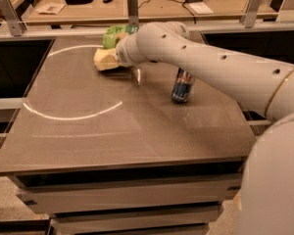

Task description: Move sponge near green rice chip bag

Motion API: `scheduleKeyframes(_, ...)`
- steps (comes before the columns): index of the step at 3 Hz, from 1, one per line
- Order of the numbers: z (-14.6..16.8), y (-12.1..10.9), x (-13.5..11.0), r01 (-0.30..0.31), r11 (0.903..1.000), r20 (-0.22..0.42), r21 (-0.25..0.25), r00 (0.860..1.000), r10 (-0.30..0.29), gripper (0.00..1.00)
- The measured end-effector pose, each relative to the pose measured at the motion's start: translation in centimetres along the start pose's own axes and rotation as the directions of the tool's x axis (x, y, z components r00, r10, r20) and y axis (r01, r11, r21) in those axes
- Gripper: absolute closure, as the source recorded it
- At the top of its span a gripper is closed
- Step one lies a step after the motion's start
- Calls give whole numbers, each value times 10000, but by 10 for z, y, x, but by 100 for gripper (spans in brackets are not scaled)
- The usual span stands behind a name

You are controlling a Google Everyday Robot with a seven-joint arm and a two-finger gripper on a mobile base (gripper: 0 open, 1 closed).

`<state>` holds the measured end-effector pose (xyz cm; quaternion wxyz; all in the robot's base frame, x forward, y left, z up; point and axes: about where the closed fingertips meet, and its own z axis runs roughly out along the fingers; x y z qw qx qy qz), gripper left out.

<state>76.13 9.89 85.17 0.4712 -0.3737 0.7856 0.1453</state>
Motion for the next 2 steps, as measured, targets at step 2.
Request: scheduleKeyframes(2, 14, -45, -20, 268, 9978, -21, 600, 9996, -267, 82)
